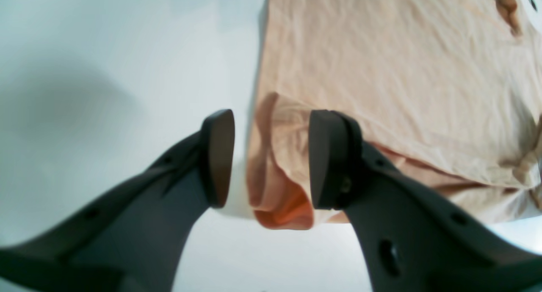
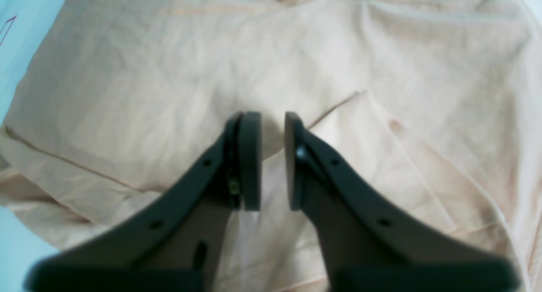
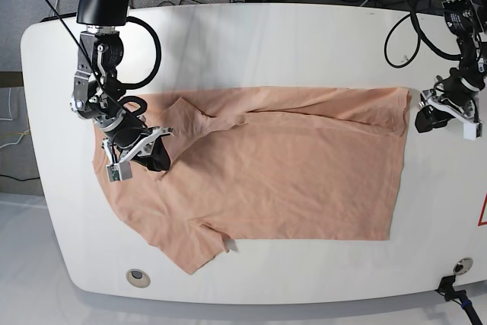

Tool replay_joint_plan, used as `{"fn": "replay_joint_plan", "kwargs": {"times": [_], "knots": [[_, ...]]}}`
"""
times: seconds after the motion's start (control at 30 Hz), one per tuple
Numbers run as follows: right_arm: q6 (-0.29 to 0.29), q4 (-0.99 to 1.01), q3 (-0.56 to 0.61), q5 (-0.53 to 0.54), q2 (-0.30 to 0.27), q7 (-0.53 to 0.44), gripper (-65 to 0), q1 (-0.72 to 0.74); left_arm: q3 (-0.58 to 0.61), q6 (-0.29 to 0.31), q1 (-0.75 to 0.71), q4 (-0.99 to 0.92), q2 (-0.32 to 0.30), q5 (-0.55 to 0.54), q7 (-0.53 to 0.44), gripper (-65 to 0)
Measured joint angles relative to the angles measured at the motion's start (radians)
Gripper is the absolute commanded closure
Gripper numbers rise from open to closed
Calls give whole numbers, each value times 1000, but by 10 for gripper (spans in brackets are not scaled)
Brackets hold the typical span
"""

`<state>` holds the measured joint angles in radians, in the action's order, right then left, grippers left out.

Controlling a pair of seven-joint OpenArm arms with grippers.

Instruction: Fold the T-shirt properly

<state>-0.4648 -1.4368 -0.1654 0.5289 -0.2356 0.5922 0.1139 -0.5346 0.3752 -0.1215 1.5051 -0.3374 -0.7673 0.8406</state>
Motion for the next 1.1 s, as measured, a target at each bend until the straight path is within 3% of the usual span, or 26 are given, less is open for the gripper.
{"fn": "replay_joint_plan", "kwargs": {"times": [0.03,0.1,0.4,0.63,0.8,0.87,0.9,1.1], "knots": [[-1,0,0,-5,0,3,0,0,3,0,1,-3,3,9,-3,-91],[0,0,0,-32,0,6,0,-1,6,0,4,-3,2,8,-3,-73],[3,13,-5,-206,0,-5,0,-1,122,8,36,-22,-7,51,66,-74],[3,16,-6,-210,3,-14,0,-13,167,20,31,-24,-7,52,79,-118],[3,38,-3,-218,5,-17,0,-79,205,23,-10,-26,-11,57,102,-71],[4,39,-3,-227,3,-23,0,-111,216,27,-27,-32,-12,56,127,0],[3,40,-3,-212,3,-55,0,-139,217,29,-40,-35,-11,58,159,0],[-7,5,-8,-190,-6,-109,0,-240,235,30,-112,-10,-18,45,112,0]]}}
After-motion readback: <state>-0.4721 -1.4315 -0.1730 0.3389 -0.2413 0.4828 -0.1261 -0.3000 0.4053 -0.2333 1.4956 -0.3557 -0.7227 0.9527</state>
